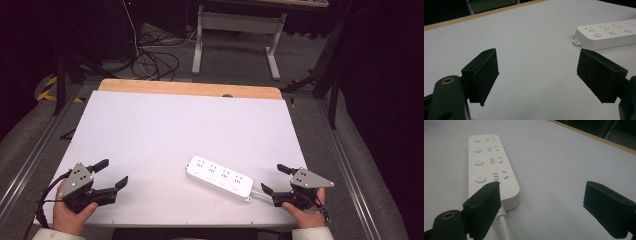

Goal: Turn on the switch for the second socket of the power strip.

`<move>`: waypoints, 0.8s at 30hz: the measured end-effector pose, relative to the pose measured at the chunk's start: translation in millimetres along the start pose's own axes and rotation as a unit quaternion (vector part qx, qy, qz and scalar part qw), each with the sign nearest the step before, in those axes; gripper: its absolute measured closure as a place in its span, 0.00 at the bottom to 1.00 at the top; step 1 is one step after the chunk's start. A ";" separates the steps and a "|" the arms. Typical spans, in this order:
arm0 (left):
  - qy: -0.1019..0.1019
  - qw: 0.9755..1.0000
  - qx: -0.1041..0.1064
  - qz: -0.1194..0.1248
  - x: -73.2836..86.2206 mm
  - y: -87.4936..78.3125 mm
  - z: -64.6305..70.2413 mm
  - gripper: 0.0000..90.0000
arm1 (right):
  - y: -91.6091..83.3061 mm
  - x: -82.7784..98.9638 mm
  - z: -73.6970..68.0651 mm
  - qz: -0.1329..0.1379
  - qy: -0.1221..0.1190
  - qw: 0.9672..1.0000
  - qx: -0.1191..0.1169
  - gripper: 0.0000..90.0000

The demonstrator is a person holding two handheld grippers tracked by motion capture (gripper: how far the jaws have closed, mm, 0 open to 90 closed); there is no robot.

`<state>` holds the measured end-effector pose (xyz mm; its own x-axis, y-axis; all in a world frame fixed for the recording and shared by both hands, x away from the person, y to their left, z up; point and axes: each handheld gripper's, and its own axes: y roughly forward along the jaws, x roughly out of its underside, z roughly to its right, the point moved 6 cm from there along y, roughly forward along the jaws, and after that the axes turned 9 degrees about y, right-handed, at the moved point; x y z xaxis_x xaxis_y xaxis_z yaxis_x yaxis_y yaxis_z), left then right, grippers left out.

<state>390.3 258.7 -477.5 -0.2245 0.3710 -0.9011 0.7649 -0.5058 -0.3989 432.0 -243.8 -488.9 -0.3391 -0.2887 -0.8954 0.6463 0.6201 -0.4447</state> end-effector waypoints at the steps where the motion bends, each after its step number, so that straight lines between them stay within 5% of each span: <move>1: -0.001 1.000 0.000 0.000 0.0 0.0 -0.1 0.20 | 0.0 0.0 0.0 0.000 0.000 1.000 0.000 0.16; 24: 0.012 1.000 -0.008 -0.003 -0.8 -0.3 1.6 0.20 | -1.8 -2.6 0.0 -0.004 -0.003 1.000 0.011 0.16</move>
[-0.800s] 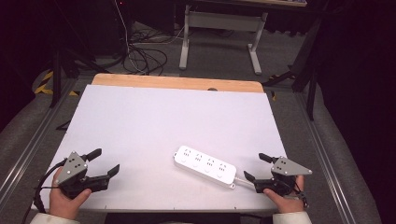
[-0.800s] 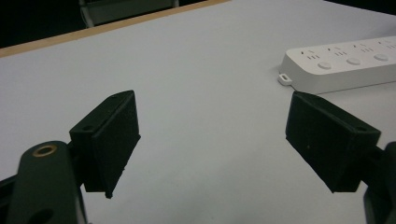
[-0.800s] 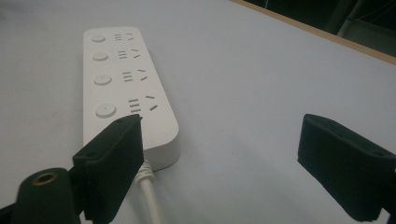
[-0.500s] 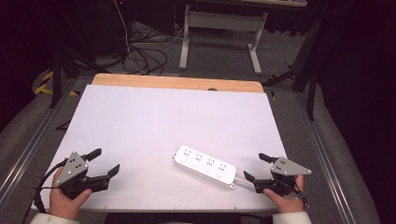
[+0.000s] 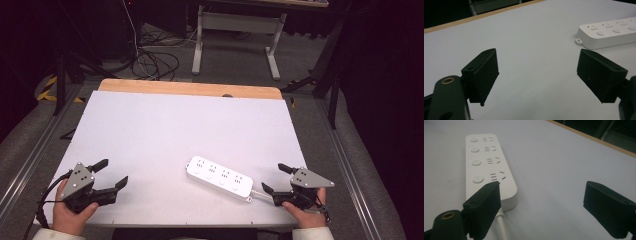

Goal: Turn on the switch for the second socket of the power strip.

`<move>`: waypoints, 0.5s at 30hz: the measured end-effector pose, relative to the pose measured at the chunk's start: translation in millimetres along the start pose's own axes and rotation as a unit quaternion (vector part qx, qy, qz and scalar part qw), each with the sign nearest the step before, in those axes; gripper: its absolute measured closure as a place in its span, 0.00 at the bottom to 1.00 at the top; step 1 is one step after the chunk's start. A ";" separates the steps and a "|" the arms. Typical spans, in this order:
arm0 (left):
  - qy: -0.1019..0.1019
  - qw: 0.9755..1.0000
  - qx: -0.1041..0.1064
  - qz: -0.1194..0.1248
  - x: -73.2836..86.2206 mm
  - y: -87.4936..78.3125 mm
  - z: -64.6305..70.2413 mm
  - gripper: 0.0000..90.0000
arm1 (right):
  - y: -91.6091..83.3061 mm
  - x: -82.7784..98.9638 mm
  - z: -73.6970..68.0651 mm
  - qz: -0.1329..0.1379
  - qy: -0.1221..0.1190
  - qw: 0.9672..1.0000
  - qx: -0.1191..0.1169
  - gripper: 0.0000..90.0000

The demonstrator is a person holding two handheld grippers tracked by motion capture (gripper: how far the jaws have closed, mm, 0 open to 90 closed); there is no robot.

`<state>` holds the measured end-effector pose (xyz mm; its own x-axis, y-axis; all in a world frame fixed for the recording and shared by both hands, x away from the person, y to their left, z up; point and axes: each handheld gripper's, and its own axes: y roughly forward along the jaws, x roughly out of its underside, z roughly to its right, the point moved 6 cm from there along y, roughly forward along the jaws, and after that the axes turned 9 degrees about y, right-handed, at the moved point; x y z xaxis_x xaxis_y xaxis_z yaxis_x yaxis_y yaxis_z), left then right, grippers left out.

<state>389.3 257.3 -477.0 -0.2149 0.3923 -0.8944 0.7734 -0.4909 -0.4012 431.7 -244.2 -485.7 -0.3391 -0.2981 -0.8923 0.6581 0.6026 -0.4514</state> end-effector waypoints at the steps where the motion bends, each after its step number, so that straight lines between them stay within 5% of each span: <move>1: 0.002 1.000 -0.001 0.000 -0.2 -0.1 0.0 0.20 | -0.5 -1.3 0.1 0.001 -0.003 1.000 0.001 0.16; 7: -0.001 1.000 -0.003 0.000 -0.1 0.2 -0.1 0.20 | -2.4 -13.5 -3.1 -0.003 -0.022 1.000 -0.004 0.27; 15: 0.006 1.000 -0.006 -0.007 0.8 0.8 -0.7 0.20 | -0.6 -29.3 -10.0 -0.012 -0.031 0.999 -0.010 0.28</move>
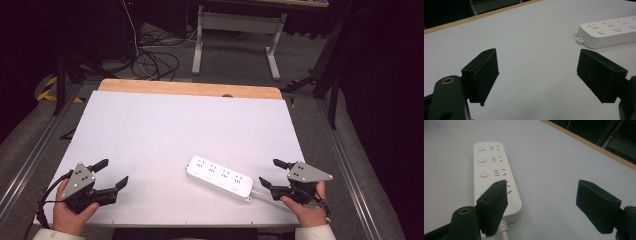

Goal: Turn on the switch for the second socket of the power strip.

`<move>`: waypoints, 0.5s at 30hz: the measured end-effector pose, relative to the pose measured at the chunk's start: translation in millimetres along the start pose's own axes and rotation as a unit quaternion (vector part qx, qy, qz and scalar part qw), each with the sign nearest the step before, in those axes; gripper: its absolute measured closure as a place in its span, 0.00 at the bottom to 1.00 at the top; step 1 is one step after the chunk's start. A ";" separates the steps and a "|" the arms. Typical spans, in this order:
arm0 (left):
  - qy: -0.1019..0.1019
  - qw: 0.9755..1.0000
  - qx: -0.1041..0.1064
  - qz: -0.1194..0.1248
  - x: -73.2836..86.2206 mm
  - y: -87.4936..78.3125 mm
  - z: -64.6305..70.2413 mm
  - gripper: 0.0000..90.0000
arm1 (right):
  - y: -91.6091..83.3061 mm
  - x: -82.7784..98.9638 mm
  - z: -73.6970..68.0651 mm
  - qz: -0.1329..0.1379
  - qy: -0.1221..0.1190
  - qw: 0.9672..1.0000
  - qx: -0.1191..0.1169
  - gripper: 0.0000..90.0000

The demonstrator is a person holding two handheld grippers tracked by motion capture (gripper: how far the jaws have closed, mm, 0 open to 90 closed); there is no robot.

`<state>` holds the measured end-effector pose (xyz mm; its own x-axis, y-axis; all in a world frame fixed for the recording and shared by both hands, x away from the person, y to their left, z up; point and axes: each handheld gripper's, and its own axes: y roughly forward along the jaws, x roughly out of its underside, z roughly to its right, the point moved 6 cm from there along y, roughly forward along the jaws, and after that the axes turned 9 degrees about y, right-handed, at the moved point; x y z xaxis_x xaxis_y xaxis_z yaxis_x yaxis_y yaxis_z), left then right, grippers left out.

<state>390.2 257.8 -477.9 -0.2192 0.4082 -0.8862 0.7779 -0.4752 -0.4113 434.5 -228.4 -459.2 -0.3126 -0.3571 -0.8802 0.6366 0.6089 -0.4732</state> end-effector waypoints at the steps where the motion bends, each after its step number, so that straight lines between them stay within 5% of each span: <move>1: 0.001 1.000 0.000 0.000 -0.1 0.0 0.0 0.20 | 1.1 -2.4 -1.0 -0.002 -0.001 1.000 -0.001 0.28; 15: -0.001 1.000 -0.001 0.000 -0.1 -0.4 0.2 0.20 | 23.1 -29.2 -26.8 -0.013 -0.032 0.999 -0.035 0.29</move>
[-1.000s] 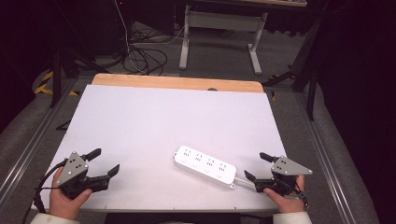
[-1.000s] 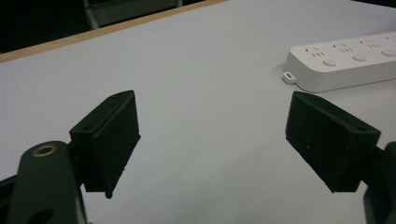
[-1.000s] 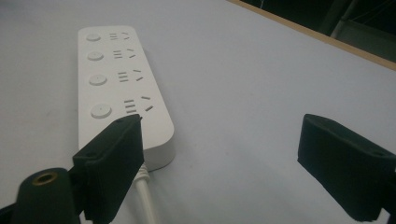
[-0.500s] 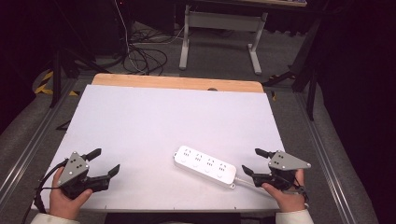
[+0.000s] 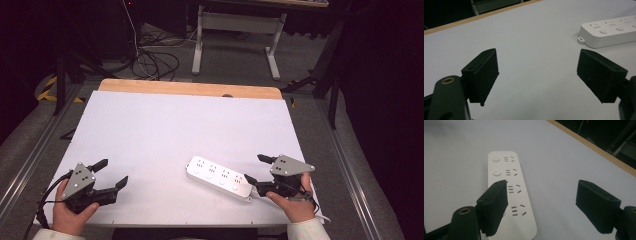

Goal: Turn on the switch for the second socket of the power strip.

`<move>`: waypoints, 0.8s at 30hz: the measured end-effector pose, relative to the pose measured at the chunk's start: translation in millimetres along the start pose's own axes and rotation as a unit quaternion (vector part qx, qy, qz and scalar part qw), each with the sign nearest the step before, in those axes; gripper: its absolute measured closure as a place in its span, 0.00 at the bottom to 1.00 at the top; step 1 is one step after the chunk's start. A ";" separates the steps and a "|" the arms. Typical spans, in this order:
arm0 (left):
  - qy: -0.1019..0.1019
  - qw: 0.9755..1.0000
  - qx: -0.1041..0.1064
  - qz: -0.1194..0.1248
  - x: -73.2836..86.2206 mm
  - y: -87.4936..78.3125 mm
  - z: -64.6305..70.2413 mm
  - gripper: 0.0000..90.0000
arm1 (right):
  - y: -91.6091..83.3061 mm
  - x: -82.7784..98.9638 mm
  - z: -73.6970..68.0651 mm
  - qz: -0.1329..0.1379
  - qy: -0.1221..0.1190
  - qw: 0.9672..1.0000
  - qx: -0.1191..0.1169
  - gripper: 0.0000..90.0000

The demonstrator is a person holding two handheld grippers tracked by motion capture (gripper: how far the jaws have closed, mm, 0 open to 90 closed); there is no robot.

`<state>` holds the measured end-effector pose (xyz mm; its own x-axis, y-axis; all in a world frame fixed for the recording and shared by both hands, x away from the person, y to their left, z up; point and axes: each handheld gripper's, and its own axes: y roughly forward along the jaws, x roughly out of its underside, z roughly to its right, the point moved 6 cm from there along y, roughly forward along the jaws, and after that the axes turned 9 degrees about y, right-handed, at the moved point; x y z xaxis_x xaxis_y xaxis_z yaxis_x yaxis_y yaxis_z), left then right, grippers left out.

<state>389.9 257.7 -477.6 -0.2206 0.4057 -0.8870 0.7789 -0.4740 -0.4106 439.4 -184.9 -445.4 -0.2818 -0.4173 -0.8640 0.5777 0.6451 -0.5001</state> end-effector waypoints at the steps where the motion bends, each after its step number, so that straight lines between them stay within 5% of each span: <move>1: 0.001 1.000 -0.001 0.000 -0.1 0.1 -0.2 0.20 | 1.4 -1.1 -1.1 -0.001 -0.002 1.000 -0.002 0.29; 24: 0.000 1.000 -0.001 0.002 -0.5 0.0 -0.2 0.20 | 32.8 -26.5 -28.6 -0.010 -0.035 0.998 -0.042 0.28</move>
<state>390.1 257.7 -477.2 -0.2185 0.4037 -0.8884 0.7813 -0.4730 -0.4071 443.8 -134.4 -440.6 -0.2374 -0.4721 -0.8490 0.5056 0.6862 -0.5230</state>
